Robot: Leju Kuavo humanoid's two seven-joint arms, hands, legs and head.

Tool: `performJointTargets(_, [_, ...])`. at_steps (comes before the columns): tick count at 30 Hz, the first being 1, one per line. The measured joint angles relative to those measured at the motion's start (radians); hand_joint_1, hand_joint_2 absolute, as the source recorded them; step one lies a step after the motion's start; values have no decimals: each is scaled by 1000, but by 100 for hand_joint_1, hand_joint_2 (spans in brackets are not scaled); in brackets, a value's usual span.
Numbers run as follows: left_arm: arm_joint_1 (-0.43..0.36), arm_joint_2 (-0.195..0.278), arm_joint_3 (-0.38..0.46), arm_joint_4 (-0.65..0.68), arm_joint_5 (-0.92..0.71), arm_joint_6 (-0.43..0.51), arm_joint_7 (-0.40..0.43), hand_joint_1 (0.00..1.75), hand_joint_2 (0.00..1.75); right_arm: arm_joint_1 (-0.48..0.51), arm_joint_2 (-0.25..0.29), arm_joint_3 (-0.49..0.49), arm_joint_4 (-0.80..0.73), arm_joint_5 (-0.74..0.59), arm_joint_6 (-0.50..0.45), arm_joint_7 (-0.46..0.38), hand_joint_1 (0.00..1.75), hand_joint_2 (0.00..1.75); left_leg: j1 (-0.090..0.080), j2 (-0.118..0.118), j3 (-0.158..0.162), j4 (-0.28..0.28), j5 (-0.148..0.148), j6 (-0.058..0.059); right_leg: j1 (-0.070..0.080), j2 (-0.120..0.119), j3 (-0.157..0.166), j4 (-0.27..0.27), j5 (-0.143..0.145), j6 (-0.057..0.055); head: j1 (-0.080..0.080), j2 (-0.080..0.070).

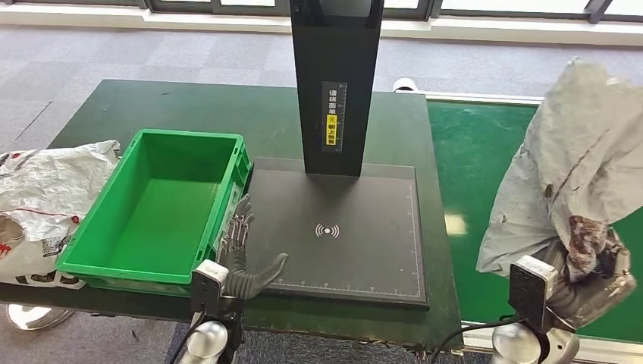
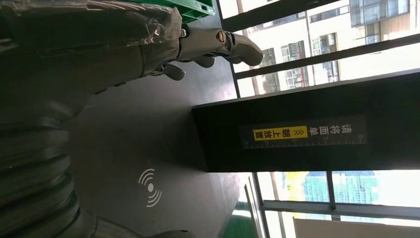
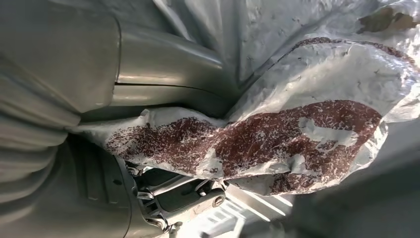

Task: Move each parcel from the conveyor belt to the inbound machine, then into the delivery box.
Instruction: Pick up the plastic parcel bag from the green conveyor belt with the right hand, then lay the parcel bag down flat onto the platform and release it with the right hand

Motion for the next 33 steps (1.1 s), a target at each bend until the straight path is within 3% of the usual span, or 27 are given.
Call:
performJointTargets(7, [-2, 0, -4, 8, 17, 12, 0, 0, 175, 36, -7, 143, -122, 71, 1, 116, 175, 175, 0, 1, 1, 0, 0, 0, 0, 0, 0, 0, 0, 0, 0, 0])
performJointTargets(14, [-2, 1, -6, 8, 28, 19, 0, 0, 175, 44, -5, 207, -124, 161, 2, 25, 175, 175, 0, 0, 0, 0, 0, 0, 0, 0, 0, 0, 0, 0, 0, 0])
performJointTargets(21, [-5, 3, -25, 2, 46, 40, 0, 0, 175, -7, -3, 293, 159, 400, 7, 73, 175, 175, 1, -1, 0, -1, 0, 0, 1, -1, 2, 0, 0, -1, 0, 0])
performJointTargets(28, [-6, 3, -28, -3, 37, 41, 0, 0, 175, -69, 1, 307, 418, 424, 7, 109, 172, 175, 1, -2, 0, -1, 1, -1, 1, -1, 2, 0, -1, -1, 0, 0])
performJointTargets(29, [-5, 4, -28, -4, 37, 41, 0, 0, 175, -78, 2, 308, 451, 425, 7, 112, 165, 175, 1, -2, 0, -1, 1, -1, 1, -1, 2, 0, -1, -1, 0, 0])
performJointTargets(30, [-5, 4, -28, -5, 37, 42, 0, 0, 175, -89, 3, 308, 485, 428, 6, 112, 141, 175, 1, -2, 0, -1, 0, -1, 1, -1, 2, 0, -1, -1, 0, 0])
performJointTargets(33, [-5, 4, -28, -11, 34, 41, -1, 0, 175, -121, 6, 308, 576, 444, 6, 104, 19, 175, 1, -2, 0, -1, 0, -1, 1, -1, 1, 0, -1, -1, 0, 0])
